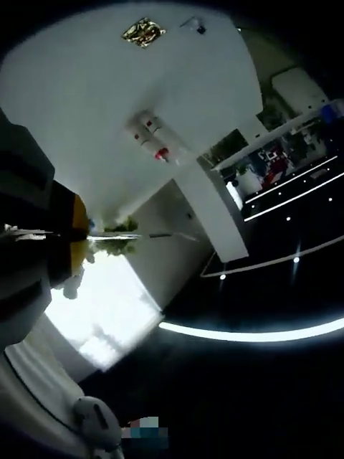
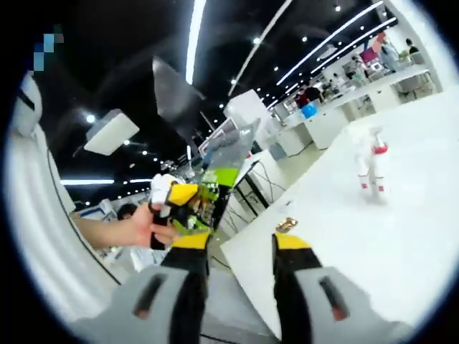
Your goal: Arrange the skincare products in the storage area until every visible bottle or jar stands upright without overlapping.
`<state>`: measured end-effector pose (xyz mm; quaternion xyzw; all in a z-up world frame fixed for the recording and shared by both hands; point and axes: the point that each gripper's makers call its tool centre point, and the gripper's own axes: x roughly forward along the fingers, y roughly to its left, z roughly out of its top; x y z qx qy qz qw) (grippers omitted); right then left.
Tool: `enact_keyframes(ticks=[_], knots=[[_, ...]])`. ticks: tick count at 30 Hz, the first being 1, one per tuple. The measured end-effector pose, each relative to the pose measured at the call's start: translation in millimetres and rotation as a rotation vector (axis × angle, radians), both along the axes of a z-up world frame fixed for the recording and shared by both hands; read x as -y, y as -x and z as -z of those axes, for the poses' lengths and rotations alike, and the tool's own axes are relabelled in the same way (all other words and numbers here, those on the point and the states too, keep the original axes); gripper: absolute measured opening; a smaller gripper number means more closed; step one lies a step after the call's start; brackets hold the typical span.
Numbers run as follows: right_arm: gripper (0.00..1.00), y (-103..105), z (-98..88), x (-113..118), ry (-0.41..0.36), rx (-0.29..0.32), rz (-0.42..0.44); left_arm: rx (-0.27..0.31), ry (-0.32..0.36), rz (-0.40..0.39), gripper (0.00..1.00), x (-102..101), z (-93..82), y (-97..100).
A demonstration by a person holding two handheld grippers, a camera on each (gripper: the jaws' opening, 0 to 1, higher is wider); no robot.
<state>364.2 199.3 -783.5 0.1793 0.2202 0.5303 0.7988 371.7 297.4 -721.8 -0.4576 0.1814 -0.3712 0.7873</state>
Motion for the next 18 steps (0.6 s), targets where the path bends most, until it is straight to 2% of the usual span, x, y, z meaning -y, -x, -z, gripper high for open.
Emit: enact_keyframes(ticks=[2,3,6,8,9,11,13,16,18], knots=[[0.36,-1.1,12.9,18.3,0.033,-0.006,0.058,-0.009,-0.003,-0.002,0.01,-1.7,2.4,-6.0],[0.36,-2.9,18.7,27.2,0.058,0.009,0.085,-0.021,-0.012,-0.005,0.01,-2.5,5.4,-10.5],[0.37,-5.2,41.3,53.3,0.198,0.056,0.143,-0.052,-0.021,-0.006,0.01,-5.1,11.5,-20.5],[0.41,-10.6,53.1,71.7,0.286,0.087,0.215,-0.075,-0.029,-0.001,0.01,-7.6,17.8,-27.3],[0.44,-14.9,54.3,79.3,0.302,0.114,0.264,-0.096,-0.030,-0.006,0.01,-9.8,22.0,-32.3],[0.51,-15.1,59.0,88.0,0.326,0.113,0.318,-0.121,-0.034,-0.002,0.01,-12.0,26.8,-40.4],[0.50,-14.3,62.6,91.2,0.345,0.128,0.345,-0.132,-0.038,-0.004,0.01,-14.1,29.7,-48.5],[0.50,-14.4,68.7,85.3,0.304,0.089,0.381,-0.152,-0.029,-0.020,0.01,-19.0,32.0,-62.7],[0.50,-14.7,75.6,78.5,0.309,0.067,0.383,-0.147,-0.009,-0.053,0.01,-24.7,28.9,-73.6]])
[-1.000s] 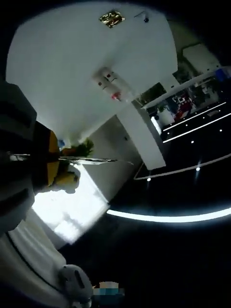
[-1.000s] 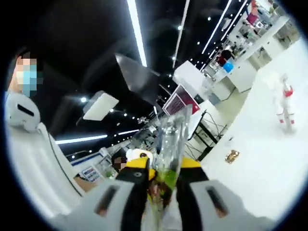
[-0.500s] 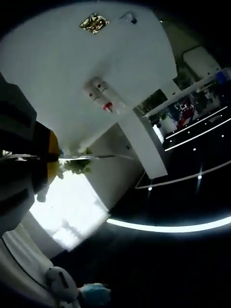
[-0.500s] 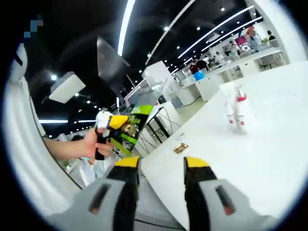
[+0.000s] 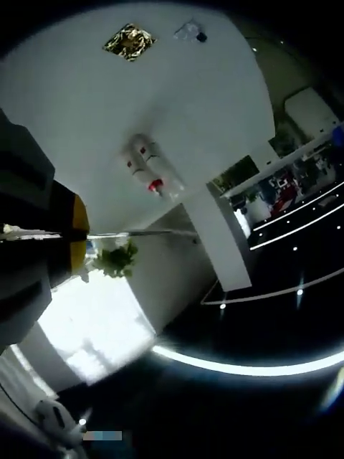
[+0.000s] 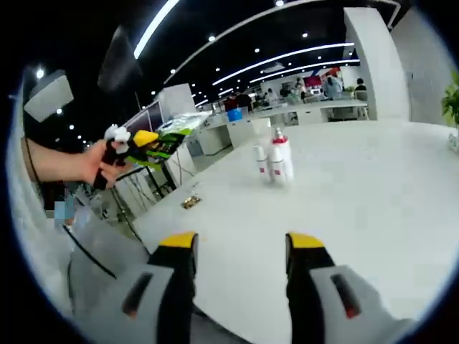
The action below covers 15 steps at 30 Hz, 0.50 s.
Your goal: Arrange the skincare products in the storage area until every visible bottle or jar stands upright without overlapping.
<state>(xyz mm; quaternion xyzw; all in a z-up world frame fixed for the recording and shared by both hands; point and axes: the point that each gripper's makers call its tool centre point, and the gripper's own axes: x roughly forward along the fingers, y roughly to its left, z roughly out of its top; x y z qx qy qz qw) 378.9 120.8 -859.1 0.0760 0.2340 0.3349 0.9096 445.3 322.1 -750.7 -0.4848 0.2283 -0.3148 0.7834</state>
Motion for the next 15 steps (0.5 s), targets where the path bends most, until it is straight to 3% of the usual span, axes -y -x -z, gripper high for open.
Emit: enact_keyframes(ticks=[2,4,11,13,15], knots=[[0.50,0.7,2.9,-10.5,0.000,-0.006,-0.019,0.000,0.005,-0.007,0.01,-4.0,-1.1,-8.5],[0.50,0.7,6.2,-7.7,0.072,0.021,-0.038,-0.007,0.002,-0.011,0.01,-7.6,0.7,-17.1],[0.49,-1.6,7.5,-4.0,0.058,0.025,-0.028,-0.045,-0.015,-0.036,0.01,-20.4,16.8,-48.4],[0.50,-1.2,9.8,-5.1,0.056,0.013,-0.031,-0.052,-0.018,-0.042,0.01,-23.2,20.4,-56.1],[0.51,2.2,19.5,-8.3,0.062,-0.038,-0.047,-0.071,-0.026,-0.048,0.01,-26.6,27.5,-65.6]])
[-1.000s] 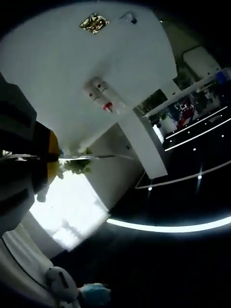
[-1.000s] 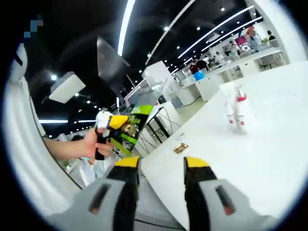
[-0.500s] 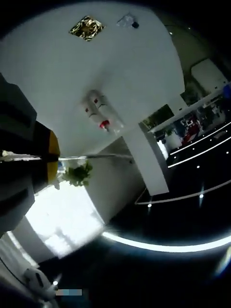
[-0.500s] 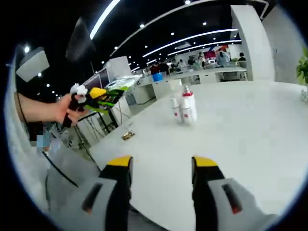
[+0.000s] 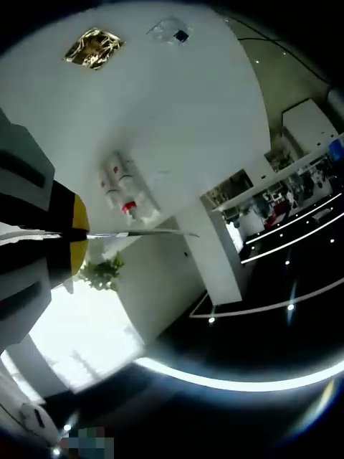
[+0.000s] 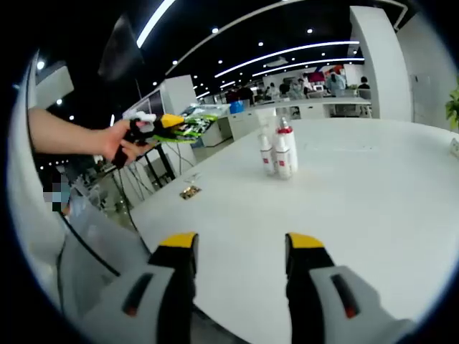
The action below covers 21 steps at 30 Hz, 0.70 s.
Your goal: Arrange the skincare products in the storage area until every visible bottle or jar stands upright without overlapping.
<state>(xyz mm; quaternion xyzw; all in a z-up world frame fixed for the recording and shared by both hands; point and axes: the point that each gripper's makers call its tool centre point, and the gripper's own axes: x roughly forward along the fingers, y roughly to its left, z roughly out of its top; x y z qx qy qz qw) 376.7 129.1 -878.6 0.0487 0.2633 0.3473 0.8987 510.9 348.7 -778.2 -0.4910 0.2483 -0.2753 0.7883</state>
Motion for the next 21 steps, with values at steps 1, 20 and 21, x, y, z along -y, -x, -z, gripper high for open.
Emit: enact_keyframes(ticks=[1,20,21], knots=[[0.52,2.0,3.5,-1.1,0.002,-0.023,-0.007,-0.004,-0.001,-0.005,0.01,-1.7,2.0,-3.5],[0.51,-0.4,21.5,13.0,0.087,-0.062,0.040,-0.189,-0.148,0.035,0.01,-11.9,58.6,-79.7],[0.51,-0.5,21.6,13.0,0.090,-0.060,0.039,-0.189,-0.166,0.047,0.01,-12.5,58.5,-84.1]])
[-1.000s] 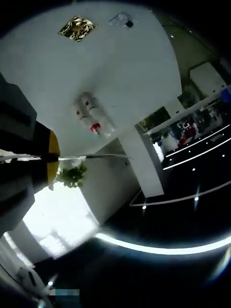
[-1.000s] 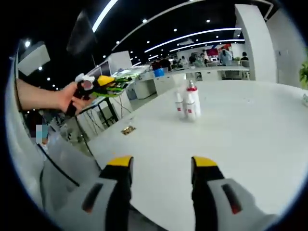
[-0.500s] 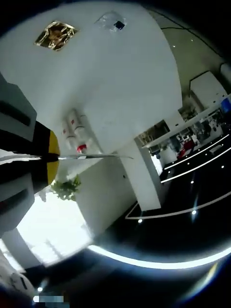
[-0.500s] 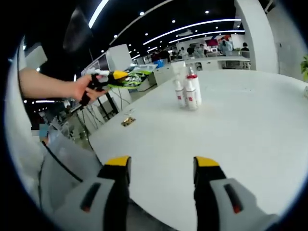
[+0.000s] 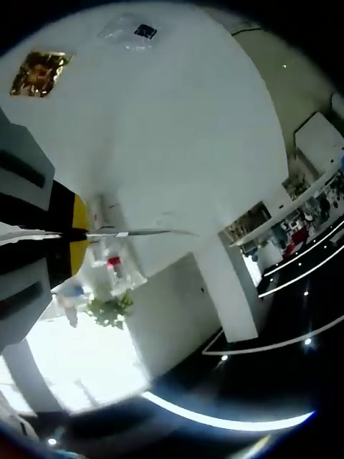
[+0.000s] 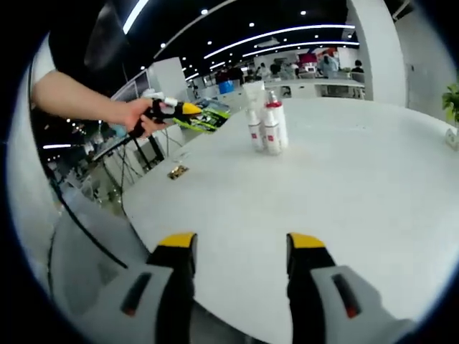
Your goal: Arrange the skincare products in the storage area until every visible bottle or jar stands upright without overlapping.
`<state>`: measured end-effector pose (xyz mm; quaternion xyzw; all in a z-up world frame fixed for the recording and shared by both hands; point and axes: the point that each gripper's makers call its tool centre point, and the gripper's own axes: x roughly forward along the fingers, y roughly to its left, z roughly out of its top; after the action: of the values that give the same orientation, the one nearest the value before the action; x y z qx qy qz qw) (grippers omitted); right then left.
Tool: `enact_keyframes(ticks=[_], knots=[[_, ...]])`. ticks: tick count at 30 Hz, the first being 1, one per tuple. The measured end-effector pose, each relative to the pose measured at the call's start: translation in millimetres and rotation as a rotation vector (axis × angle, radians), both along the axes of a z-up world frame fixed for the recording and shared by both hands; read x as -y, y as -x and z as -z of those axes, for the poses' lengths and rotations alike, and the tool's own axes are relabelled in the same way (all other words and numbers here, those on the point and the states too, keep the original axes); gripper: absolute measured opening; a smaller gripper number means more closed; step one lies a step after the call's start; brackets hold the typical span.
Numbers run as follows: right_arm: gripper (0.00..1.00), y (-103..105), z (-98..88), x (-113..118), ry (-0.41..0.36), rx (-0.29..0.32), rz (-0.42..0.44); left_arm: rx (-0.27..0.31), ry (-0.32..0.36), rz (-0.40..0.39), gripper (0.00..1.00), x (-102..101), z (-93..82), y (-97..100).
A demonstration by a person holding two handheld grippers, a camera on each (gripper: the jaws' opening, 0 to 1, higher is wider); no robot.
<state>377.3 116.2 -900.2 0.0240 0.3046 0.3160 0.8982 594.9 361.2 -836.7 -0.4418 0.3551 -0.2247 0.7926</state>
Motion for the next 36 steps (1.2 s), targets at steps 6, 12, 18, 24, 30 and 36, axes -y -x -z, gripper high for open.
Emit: enact_keyframes(ticks=[6,12,18,24,30,36], knots=[[0.51,1.2,3.5,0.0,0.008,-0.015,-0.003,-0.018,-0.061,0.041,0.01,-3.7,3.5,-20.0],[0.51,1.2,7.1,3.5,0.035,-0.022,0.004,-0.061,-0.086,0.076,0.01,-1.7,19.8,-37.0],[0.52,1.0,12.8,6.7,0.067,-0.034,0.008,-0.106,-0.112,0.114,0.01,6.1,41.9,-40.1],[0.52,1.1,16.4,9.7,0.084,-0.048,0.015,-0.142,-0.110,0.126,0.01,11.7,60.4,-44.9],[0.52,1.1,19.0,11.8,0.109,-0.051,0.016,-0.161,-0.095,0.122,0.01,15.9,73.3,-52.0],[0.52,1.2,19.8,12.9,0.113,-0.056,0.019,-0.174,-0.091,0.120,0.01,15.8,83.9,-55.8]])
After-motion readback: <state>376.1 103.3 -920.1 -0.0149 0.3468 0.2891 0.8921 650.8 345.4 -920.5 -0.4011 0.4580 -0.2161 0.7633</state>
